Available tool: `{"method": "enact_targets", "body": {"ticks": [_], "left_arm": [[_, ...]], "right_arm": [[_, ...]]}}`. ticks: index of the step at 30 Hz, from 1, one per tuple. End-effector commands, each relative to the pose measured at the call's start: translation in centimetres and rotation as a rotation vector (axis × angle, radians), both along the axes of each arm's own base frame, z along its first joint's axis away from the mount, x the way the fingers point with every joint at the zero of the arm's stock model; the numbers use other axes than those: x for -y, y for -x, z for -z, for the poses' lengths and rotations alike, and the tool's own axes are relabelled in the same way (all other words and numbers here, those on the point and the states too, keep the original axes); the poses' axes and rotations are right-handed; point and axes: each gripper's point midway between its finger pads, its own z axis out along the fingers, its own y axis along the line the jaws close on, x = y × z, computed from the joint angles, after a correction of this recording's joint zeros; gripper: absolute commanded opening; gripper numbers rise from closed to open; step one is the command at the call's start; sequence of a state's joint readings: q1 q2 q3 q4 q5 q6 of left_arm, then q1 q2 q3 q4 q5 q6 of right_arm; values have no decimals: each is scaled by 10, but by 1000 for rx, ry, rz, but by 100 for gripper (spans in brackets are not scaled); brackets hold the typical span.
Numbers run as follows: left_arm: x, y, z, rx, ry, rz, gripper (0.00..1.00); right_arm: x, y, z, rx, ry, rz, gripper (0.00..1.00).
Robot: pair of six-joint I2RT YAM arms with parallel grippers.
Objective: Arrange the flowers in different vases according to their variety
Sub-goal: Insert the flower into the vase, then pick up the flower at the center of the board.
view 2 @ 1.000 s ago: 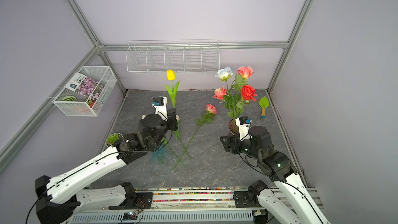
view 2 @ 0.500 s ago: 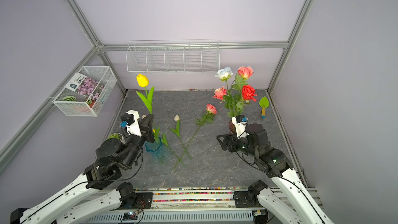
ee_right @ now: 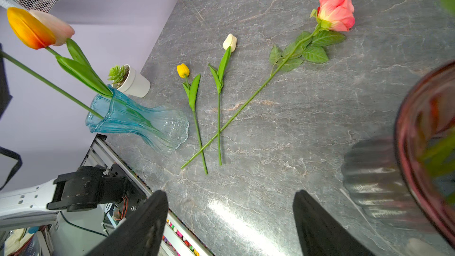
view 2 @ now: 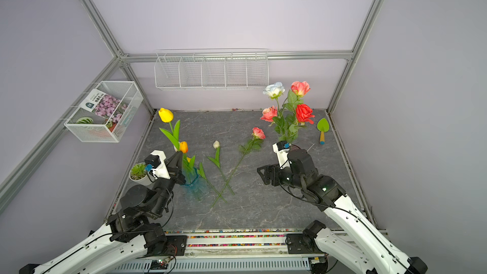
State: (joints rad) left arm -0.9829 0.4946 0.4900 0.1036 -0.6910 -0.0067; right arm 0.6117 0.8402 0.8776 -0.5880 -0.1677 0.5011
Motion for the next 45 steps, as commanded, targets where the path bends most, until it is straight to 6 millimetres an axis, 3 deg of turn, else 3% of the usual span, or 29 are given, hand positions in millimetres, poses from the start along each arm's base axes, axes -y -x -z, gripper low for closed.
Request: {"method": "enact_targets", "body": {"ticks": [1,5,11,15,20,24,30,32,38,45], "left_arm": [[6,-4,12,-19,46,7,0],[6,-2,26,-85,86,22,0],[11,5,22,-161,121,80,56],[18,7,12,-241,80,104,70],[16,15,-13,-232,86,144,78],[27,26,-30,-179,108,256,83],[25,29,-34,-163,106,271,93],[22,30,-34,-158,115,264,100],[14,31,-33,-142,125,242,100],[9,30,-33,-136,128,220,100]], "right_arm": [[-4,-5,-4,21,1,11,84],[-8,-4,-2,19,18,2,85],[-17,-6,4,9,30,-15,85],[-26,-10,8,1,40,-19,84],[-39,-20,18,-13,82,25,83],[-56,-33,40,-63,147,85,80],[-91,-54,67,-138,200,140,77],[-109,-59,77,-150,218,105,75],[-169,-65,108,-204,272,-113,62],[-199,-73,150,-226,431,-245,52]]}}
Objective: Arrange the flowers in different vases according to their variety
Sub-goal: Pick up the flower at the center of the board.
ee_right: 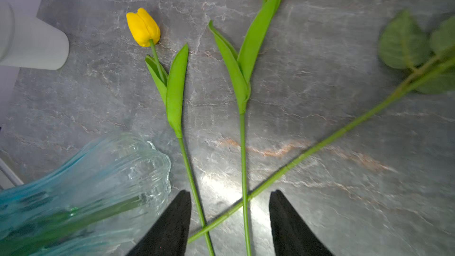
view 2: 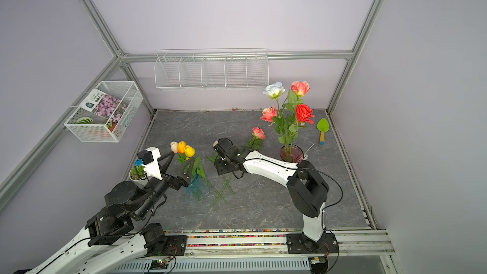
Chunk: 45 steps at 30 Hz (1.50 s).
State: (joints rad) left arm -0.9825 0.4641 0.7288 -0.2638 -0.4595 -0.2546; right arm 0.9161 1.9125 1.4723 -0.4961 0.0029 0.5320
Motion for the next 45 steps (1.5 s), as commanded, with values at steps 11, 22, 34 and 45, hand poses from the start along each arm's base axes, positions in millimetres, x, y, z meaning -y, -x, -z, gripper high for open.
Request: {"method": "enact_targets", "body": {"ticks": [11,22,34,45], "left_arm": [[-6,-2,0,-3,22,-33,100],[-9,-16,-3,-74,44,-127,100],[-3,-46,-58,-70,7,-200,100],[-58,-124,-50,-236,196,-245,100]], "right_arm": [[-10,1,73,-96,219,-156,46],[-14,-15,86,-72,276,-147,18],[9,-25,-9,137,184,-46,0],[46,-12,-123,359,-43,64,0]]}}
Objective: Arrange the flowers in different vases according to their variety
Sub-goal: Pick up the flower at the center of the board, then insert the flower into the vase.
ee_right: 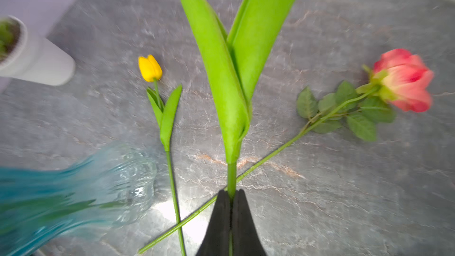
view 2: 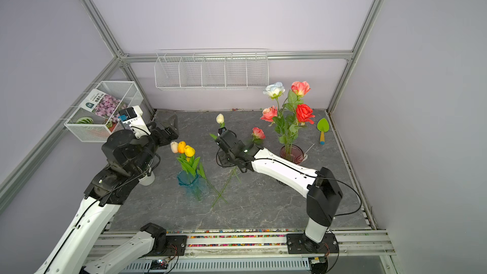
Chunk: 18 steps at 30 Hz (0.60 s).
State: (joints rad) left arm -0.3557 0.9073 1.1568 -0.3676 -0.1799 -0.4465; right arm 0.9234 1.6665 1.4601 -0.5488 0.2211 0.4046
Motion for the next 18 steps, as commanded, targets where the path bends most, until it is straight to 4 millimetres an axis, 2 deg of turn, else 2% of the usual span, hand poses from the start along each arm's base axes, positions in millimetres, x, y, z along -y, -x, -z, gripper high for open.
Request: {"method": "enact_targets", "body": {"ticks": [1,9,15,18], "left_arm": [[4,-10,14,-61,130,92,100],[-50,-43,94,-233,358,-46,100],[-64,-53,137,-342,445,-117,100],[-78,-52,154,-349,507,-166,100]], "right_arm": [[6,4,-32,81,-103,16,0],[6,42,-112,246,-311,-114,0],[-19,86,-167,355,-462,-288,0],[-37,109,-189,398,-546,-377,0]]}}
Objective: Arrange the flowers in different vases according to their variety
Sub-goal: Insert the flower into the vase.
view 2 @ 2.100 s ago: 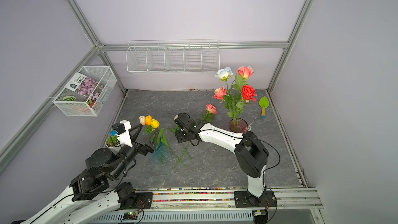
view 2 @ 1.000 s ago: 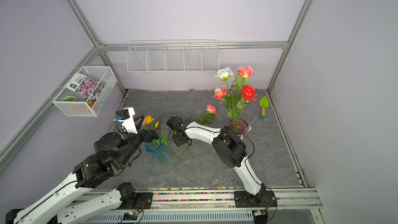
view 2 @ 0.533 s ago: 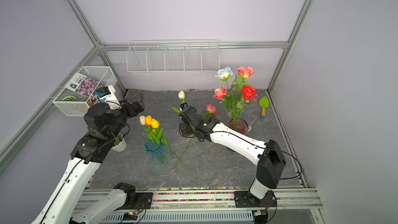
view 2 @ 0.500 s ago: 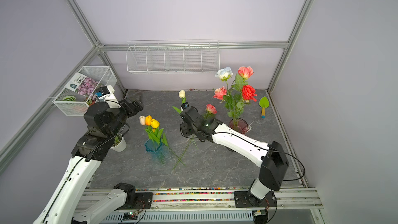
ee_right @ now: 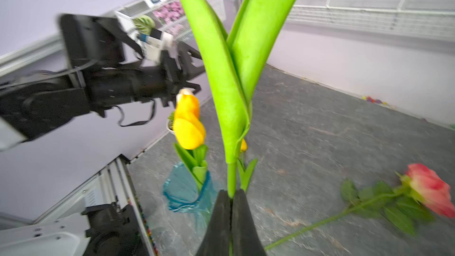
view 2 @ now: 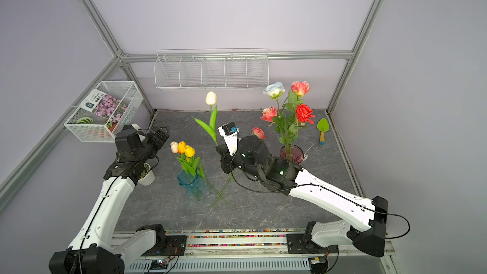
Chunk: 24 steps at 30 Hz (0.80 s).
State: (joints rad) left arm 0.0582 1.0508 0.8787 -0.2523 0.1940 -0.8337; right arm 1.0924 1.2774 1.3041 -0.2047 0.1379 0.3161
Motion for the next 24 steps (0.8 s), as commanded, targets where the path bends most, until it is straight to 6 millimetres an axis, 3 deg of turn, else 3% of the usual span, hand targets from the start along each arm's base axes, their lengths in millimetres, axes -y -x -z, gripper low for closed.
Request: {"method": "enact_targets", "body": {"ticks": [1,6,12,15,24], "left_arm": [[-11,0,11,7,91,-44,100],[-17,-2,40,-65,130,-78,100],[-24,4,67,-143,146,-137,100],[-23,6,75,-179,158,-138,100],[-13,4,100,-250,186,-89,85]], "right_arm": [[-23,23,-29,93,-104,-118,0],[-54,36,-44,137,-201,-195,0],[-84,36,-55,204,-310,-212,0],[-98,33,-53,236,-334,-194,0],[-140,28,-32,327,-346,-172,0]]}}
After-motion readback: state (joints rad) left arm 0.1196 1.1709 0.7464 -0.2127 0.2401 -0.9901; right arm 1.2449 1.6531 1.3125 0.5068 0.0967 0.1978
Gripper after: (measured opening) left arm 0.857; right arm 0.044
